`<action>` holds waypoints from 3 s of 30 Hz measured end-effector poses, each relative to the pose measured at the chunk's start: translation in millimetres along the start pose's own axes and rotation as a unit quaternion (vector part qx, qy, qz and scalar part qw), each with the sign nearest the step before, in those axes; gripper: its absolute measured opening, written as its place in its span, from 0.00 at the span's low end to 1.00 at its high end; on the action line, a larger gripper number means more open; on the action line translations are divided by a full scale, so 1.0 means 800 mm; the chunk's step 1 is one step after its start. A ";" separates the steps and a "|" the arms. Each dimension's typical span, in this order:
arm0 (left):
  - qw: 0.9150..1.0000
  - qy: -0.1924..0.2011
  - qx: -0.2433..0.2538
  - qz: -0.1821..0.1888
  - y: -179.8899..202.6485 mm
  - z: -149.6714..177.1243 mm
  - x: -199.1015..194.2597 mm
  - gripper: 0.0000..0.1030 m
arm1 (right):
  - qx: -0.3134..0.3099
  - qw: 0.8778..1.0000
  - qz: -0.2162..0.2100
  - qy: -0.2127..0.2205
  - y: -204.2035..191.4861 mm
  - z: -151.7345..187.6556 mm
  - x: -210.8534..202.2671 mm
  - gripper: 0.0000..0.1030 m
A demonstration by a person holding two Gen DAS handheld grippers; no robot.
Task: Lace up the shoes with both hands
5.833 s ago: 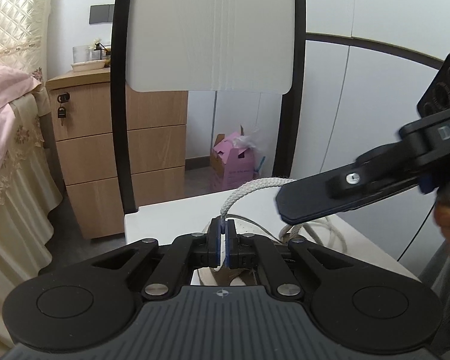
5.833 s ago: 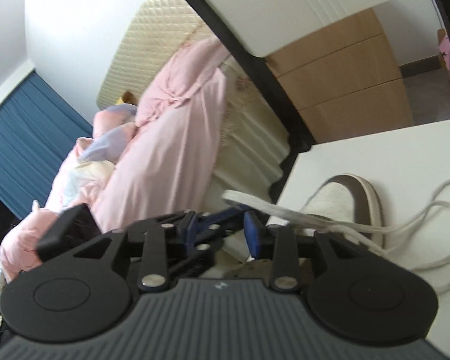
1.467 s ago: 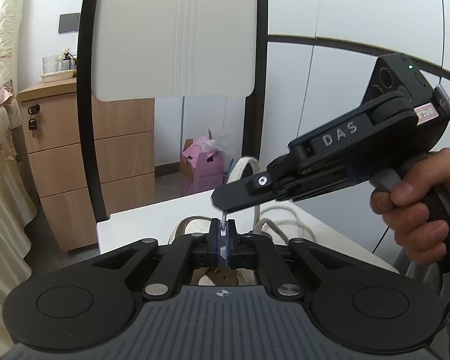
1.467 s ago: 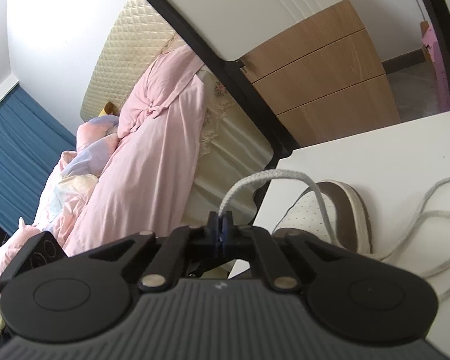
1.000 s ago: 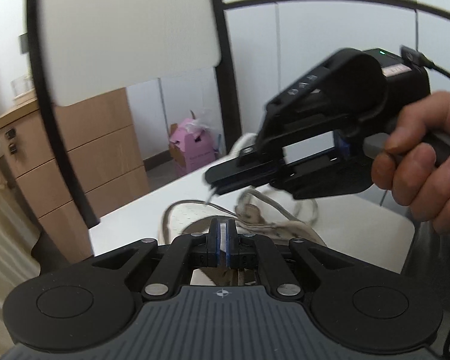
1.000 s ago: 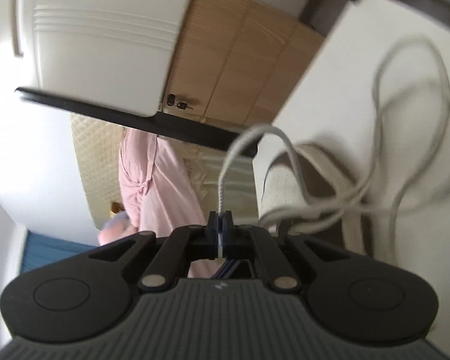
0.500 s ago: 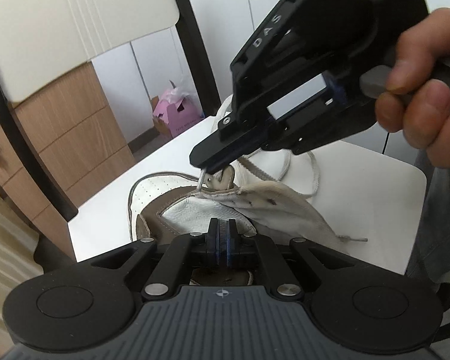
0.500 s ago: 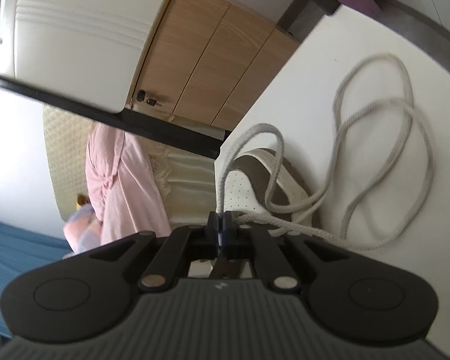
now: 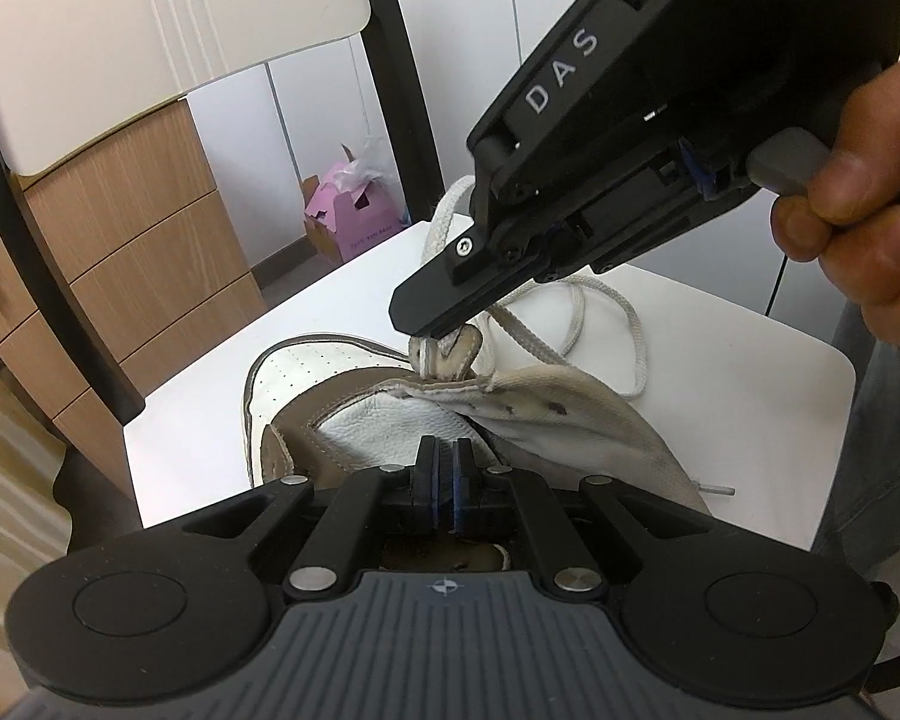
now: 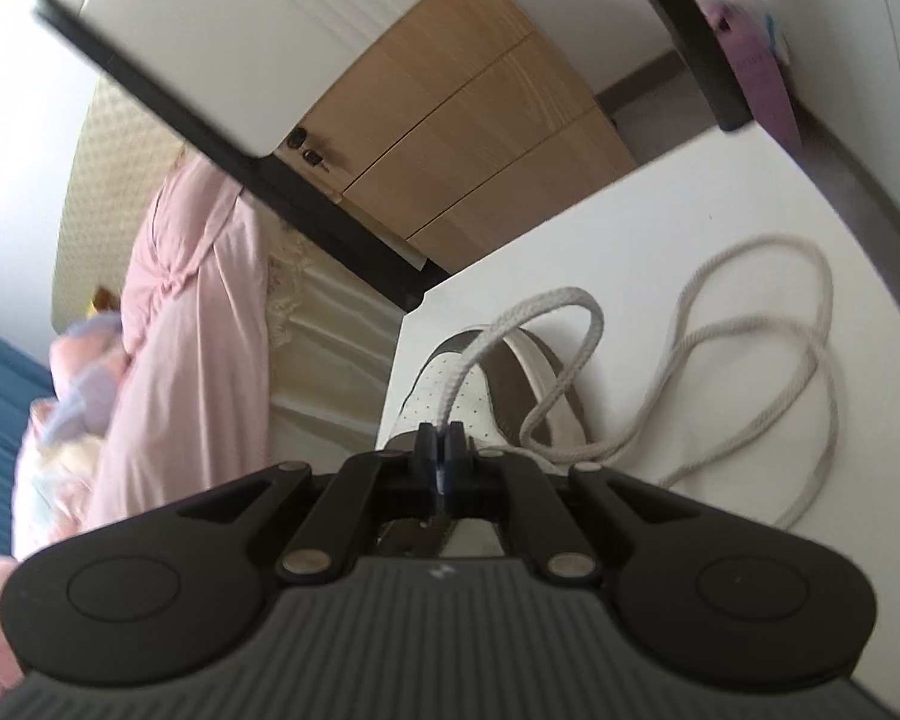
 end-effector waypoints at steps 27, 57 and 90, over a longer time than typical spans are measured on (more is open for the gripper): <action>0.999 0.024 0.004 -0.032 0.002 -0.009 -0.006 0.05 | -0.071 0.997 0.027 -0.013 -0.014 0.006 0.012 0.03; 0.998 0.036 0.010 -0.045 0.009 -0.006 -0.027 0.03 | -0.032 0.999 0.003 -0.037 -0.006 0.003 0.014 0.03; 0.998 0.032 0.009 -0.045 0.014 -0.008 -0.036 0.04 | -0.138 0.989 0.045 -0.016 -0.025 0.008 0.015 0.10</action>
Point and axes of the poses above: each gripper's, at about its wrist camera, not at the fingertips, and x roughly the way its jaws point, y to its right, z to its underside, the point moved 4 cm from there along x, roughly the way its jaws point, and after that the axes turned 7 degrees about x, right-handed, at the moved point
